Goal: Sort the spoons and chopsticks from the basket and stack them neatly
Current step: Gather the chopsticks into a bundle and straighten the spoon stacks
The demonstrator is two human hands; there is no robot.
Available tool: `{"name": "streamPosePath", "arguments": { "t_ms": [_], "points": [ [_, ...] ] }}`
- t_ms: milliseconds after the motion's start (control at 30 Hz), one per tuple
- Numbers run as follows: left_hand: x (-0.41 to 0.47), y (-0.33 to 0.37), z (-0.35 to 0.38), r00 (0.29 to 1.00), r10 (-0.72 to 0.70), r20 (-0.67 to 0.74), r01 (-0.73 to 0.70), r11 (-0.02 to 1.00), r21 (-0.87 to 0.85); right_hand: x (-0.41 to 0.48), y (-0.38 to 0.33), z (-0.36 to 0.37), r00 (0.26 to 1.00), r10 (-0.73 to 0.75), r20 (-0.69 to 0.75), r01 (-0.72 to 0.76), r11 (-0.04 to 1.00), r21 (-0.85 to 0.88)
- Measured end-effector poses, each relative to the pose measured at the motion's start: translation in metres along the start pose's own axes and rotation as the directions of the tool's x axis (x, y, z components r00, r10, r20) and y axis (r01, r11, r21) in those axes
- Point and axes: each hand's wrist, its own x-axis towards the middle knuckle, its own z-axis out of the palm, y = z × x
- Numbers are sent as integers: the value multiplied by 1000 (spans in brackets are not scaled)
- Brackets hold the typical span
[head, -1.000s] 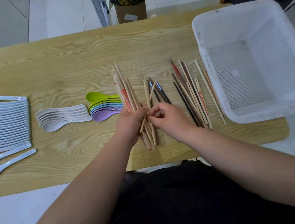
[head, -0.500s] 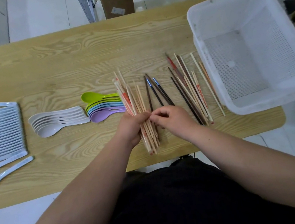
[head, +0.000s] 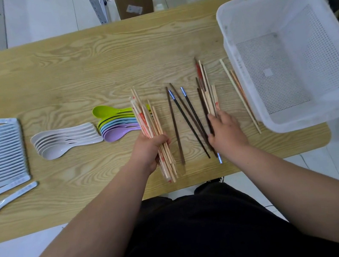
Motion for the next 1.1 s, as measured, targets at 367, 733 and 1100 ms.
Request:
{"name": "streamPosePath", "arguments": {
  "t_ms": [367, 733, 1100],
  "points": [
    [1, -11, 3, 999, -13, -42, 16, 997, 70, 5, -1, -8, 997, -15, -70, 35, 952, 303],
    [-2, -15, 4, 998, -29, -59, 38, 986, 161, 30, -8, -16, 985, 158, 64, -170, 937, 304],
    [-9, 2, 14, 1000, -19, -1, 19, 998, 57, 0, -21, -28, 986, 107, 128, -166, 711, 683]
  ]
}}
